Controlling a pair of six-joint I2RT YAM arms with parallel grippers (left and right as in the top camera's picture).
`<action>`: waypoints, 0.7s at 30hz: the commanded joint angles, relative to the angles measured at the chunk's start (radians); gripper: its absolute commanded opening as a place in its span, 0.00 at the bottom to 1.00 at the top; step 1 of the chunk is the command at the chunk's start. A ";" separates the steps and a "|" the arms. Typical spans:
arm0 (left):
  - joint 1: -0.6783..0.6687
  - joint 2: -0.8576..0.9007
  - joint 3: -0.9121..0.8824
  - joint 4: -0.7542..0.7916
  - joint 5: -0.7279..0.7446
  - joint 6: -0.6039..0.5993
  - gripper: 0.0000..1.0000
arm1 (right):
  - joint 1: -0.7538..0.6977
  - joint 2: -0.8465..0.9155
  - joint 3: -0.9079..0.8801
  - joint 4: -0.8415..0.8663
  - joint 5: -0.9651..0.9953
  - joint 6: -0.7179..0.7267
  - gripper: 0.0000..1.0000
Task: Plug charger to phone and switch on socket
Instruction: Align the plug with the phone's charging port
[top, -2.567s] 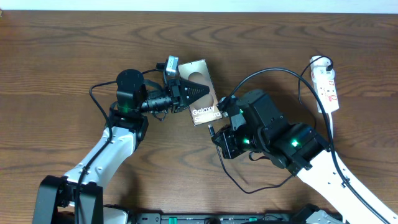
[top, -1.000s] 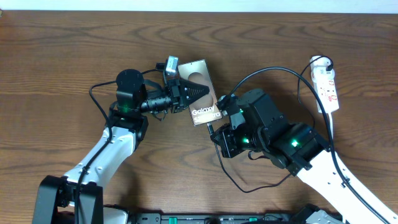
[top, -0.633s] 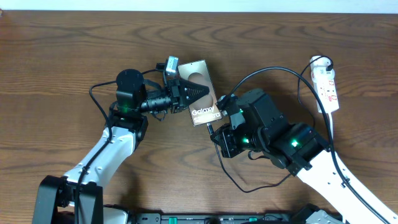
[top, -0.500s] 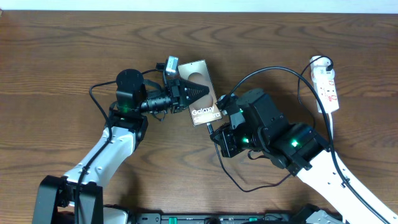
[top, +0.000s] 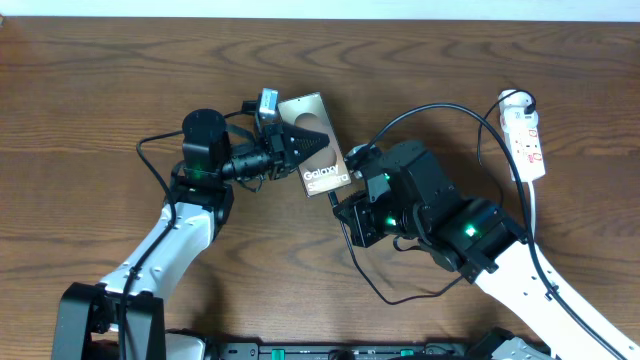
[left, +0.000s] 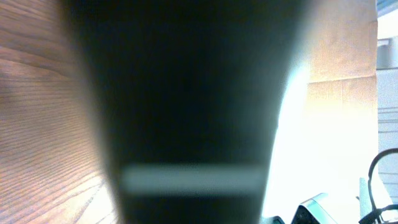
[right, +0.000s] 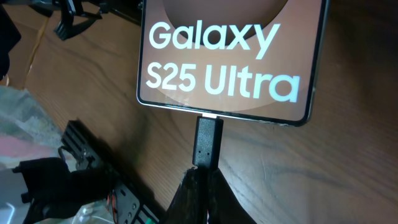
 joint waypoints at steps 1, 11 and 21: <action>-0.027 -0.004 0.010 -0.005 0.108 0.044 0.08 | -0.008 -0.004 0.024 0.071 0.069 0.002 0.02; -0.027 -0.004 0.010 -0.005 0.089 0.145 0.07 | -0.008 -0.004 0.024 -0.096 0.032 0.002 0.47; -0.027 -0.004 0.010 -0.005 -0.002 0.305 0.07 | -0.008 -0.004 0.024 -0.165 -0.041 0.002 0.55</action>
